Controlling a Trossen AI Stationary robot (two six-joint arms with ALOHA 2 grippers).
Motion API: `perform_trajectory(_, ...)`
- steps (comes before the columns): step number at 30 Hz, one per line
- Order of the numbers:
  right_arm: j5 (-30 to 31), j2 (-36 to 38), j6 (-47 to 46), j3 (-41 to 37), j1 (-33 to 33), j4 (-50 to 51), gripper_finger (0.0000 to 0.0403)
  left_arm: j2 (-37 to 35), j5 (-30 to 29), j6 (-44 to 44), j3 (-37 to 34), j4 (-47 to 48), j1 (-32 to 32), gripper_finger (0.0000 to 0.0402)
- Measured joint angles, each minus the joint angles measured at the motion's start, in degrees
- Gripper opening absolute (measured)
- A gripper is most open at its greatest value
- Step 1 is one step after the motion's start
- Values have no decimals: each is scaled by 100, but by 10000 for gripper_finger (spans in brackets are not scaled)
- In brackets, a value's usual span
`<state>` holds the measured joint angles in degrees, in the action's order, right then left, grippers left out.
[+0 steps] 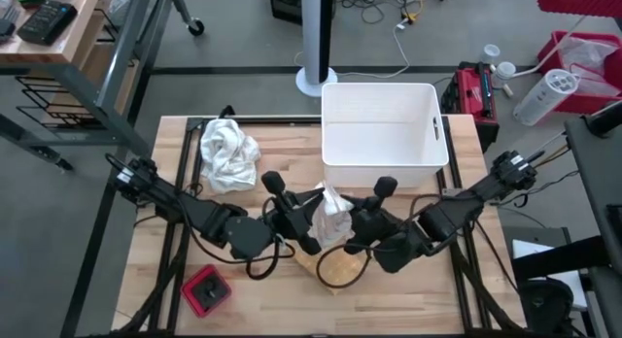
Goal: Fold towel
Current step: Fold the white kitchen towel
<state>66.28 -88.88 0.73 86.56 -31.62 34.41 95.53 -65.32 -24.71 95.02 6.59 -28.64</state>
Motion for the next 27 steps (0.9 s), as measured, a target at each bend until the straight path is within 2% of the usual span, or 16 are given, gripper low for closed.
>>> perform_trajectory(4, -532, 100, -76, 0, 0, -2, 4, 0, 4, 119, 0, 582, -27, 68)
perform_trajectory(7, -1268, 201, -293, 0, 9, 4, 2, 0, 244, 289, 0, 1287, -48, 96)
perform_trajectory(11, -2357, 348, -673, 8, 69, 138, 1, 0, 1133, 367, 0, 2066, -108, 129)
perform_trajectory(14, -3192, 396, -1088, 48, 138, 404, 1, 0, 1912, 704, -2, 2278, -121, 149)
perform_trajectory(16, -3611, 398, -1348, 67, 187, 600, 1, 0, 2153, 959, -2, 2340, -117, 159)
perform_trajectory(19, -3968, 392, -1469, 70, 231, 822, 1, 0, 2251, 1127, -2, 2330, -108, 169)
perform_trajectory(22, -4074, 352, -1455, 70, 251, 861, 0, -1, 2345, 1237, -2, 2281, -110, 171)
perform_trajectory(27, -4164, 350, -1514, 70, 314, 857, 0, 0, 2827, 1372, -2, 2265, -110, 161)
